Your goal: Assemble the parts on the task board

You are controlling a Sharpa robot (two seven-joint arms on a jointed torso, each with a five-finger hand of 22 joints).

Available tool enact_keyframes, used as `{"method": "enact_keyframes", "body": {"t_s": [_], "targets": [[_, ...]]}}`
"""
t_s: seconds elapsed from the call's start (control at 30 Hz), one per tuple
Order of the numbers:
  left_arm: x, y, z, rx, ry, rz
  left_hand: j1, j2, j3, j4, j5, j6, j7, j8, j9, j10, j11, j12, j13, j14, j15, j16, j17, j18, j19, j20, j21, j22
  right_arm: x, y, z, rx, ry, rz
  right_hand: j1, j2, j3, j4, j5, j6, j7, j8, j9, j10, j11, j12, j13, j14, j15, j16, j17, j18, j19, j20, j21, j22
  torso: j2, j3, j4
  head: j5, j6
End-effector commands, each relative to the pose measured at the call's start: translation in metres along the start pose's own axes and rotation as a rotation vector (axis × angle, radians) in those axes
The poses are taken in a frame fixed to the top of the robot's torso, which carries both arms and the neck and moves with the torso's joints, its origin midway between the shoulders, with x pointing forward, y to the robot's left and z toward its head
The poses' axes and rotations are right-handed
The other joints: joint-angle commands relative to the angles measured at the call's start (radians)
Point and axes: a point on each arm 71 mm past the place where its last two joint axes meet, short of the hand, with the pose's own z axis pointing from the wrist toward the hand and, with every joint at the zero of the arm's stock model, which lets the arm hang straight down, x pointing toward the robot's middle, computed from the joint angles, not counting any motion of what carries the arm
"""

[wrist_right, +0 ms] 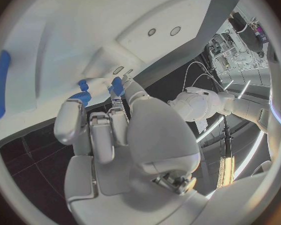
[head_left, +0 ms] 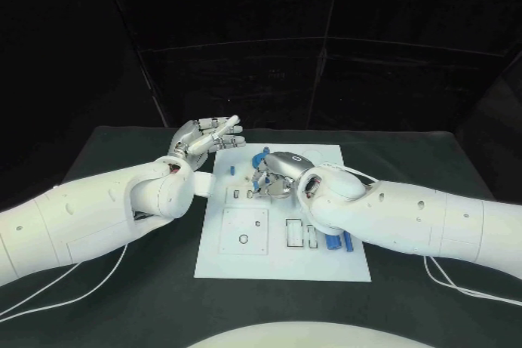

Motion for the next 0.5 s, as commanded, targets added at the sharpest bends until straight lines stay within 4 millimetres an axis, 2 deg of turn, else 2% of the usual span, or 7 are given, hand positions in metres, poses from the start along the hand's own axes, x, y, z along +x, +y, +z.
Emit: {"method": "enact_keyframes", "body": {"t_s": [0.03, 0.5], "targets": [[0.0019, -0.0019, 0.0005, 0.011, 0.015, -0.001, -0.001, 0.009, 0.001, -0.007, 0.0, 0.007, 0.03, -0.004, 0.0, 0.005, 0.001, 0.003, 0.001, 0.007, 0.001, 0.0, 0.001, 0.004, 0.007, 0.0, -0.006, -0.001, 0.0021, 0.001, 0.001, -0.005, 0.012, -0.023, 0.002, 0.004, 0.007, 0.001, 0.001, 0.001, 0.002, 0.006, -0.001, -0.004, 0.005, -0.005, 0.083, 0.097, -0.001, 0.004, 0.231, -0.006, -0.001, -0.002, 0.001, -0.001, 0.0, 0.0, 0.0007, 0.002, -0.003], [0.0029, -0.0019, 0.0005, 0.01, 0.018, -0.003, -0.001, 0.009, 0.001, -0.007, 0.0, 0.007, 0.03, -0.004, 0.0, 0.005, 0.001, 0.003, 0.001, 0.007, 0.001, 0.0, 0.001, 0.004, 0.007, 0.0, -0.006, -0.001, 0.0114, 0.0004, 0.0022, -0.002, 0.034, -0.022, -0.003, 0.001, 0.008, 0.002, -0.002, -0.001, 0.003, 0.004, -0.002, -0.005, 0.006, -0.007, 0.082, 0.096, 0.0, 0.003, 0.228, -0.005, -0.003, -0.001, -0.001, -0.005, -0.001, -0.0001, 0.0008, 0.006, -0.008]]}}
